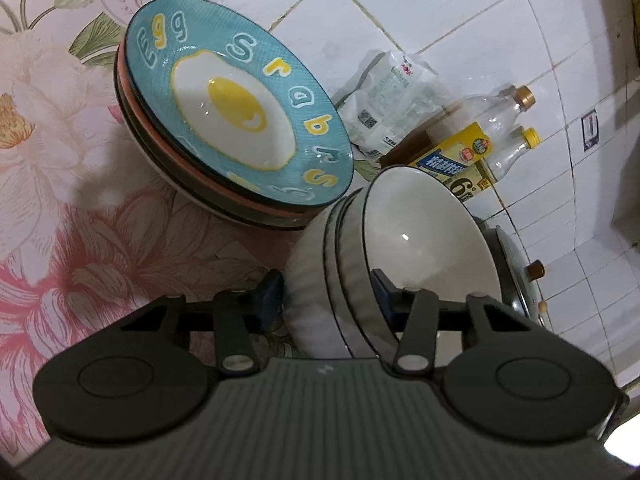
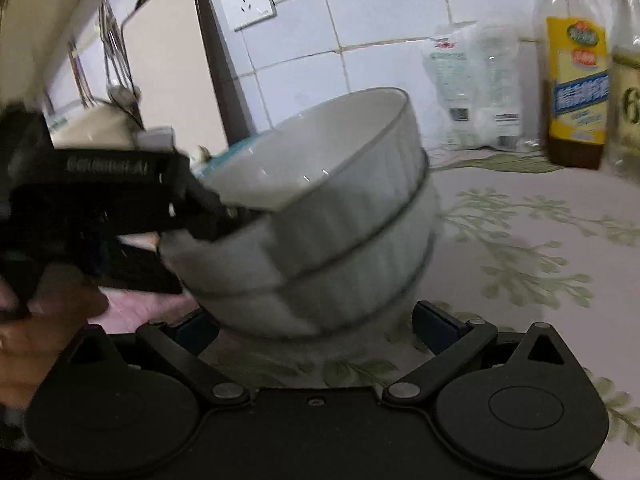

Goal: Organize plates and bowls
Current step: 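Lift the bowl stack with both grippers and carry it over the Egg plate, then lower the bowl stack onto the Egg plate and open both grippers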

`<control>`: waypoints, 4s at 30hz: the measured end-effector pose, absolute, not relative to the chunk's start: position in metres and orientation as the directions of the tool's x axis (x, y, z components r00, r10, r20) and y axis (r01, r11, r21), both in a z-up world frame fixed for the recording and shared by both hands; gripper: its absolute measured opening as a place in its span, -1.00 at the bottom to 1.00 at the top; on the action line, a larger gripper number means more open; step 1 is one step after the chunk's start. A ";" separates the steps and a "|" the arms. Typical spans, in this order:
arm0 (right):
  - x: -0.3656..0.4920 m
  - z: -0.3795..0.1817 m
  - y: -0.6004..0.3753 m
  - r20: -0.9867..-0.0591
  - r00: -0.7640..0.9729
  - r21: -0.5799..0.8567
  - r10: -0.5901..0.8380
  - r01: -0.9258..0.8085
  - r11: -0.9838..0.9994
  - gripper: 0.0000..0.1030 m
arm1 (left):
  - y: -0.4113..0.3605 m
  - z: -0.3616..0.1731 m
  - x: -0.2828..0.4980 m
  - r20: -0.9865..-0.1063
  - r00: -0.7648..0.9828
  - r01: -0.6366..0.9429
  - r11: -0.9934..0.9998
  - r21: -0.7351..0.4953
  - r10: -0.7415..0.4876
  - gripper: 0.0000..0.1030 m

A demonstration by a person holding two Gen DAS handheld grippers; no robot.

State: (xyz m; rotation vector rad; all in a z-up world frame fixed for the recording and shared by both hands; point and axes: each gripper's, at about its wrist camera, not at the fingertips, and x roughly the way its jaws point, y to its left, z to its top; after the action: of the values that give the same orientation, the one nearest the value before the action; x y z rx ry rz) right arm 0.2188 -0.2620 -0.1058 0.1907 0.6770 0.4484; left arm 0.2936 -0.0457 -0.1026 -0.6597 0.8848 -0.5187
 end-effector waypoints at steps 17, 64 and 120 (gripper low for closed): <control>0.181 -0.097 -0.255 -0.537 0.724 0.288 0.433 -0.325 0.901 1.00 | -0.053 -0.084 0.256 -0.557 0.529 0.184 0.727 -0.662 -0.640 -0.22; 0.354 -0.064 -0.178 -0.621 0.608 0.280 0.495 -0.417 0.865 1.00 | 0.026 -0.049 0.409 -0.621 0.557 0.044 0.766 -0.641 -0.551 -0.19; 0.077 -0.015 -0.233 -0.435 0.895 0.080 0.098 -0.070 0.994 1.00 | 0.044 0.023 0.149 -0.491 0.841 0.211 0.974 -0.089 -0.227 0.80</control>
State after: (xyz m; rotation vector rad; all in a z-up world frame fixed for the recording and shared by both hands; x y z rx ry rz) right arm 0.0766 -0.2328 -0.0147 0.0624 0.4536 0.0869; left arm 0.1490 0.0443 0.0235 -0.0318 0.5228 -0.2311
